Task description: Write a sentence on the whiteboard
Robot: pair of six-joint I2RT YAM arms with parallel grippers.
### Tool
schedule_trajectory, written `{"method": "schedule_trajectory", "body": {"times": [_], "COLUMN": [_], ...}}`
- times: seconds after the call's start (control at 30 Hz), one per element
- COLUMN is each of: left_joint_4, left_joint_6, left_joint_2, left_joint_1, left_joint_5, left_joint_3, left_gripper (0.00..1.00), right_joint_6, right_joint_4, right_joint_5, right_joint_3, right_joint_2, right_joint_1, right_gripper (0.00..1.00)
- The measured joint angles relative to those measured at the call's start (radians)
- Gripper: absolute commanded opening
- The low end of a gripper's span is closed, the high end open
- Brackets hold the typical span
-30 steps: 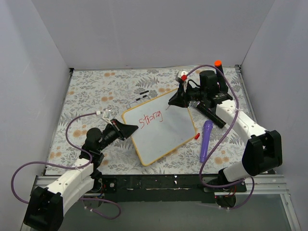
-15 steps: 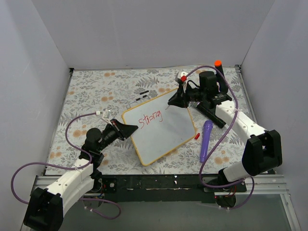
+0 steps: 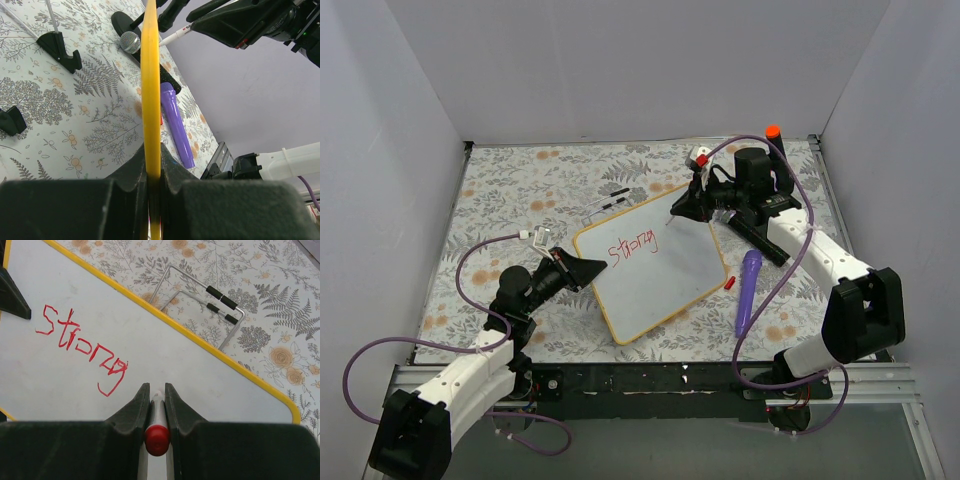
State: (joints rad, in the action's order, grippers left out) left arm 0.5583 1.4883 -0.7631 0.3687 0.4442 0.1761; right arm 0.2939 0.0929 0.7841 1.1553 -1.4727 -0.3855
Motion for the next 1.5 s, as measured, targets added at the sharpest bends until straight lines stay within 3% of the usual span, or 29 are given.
{"method": "schedule_trajectory", "body": {"times": [1.5], "left_joint_4": [0.032], "left_joint_6": [0.021], "left_joint_2": [-0.032], "left_joint_1": [0.0], "left_joint_5": [0.004], "left_joint_3": [-0.005], "left_gripper": [0.0], "right_joint_6": [0.002], "right_joint_4": [0.021], "right_joint_5": [0.011], "right_joint_3": [0.0], "right_joint_2": [-0.024], "right_joint_1": [-0.035], "right_gripper": [0.01]}}
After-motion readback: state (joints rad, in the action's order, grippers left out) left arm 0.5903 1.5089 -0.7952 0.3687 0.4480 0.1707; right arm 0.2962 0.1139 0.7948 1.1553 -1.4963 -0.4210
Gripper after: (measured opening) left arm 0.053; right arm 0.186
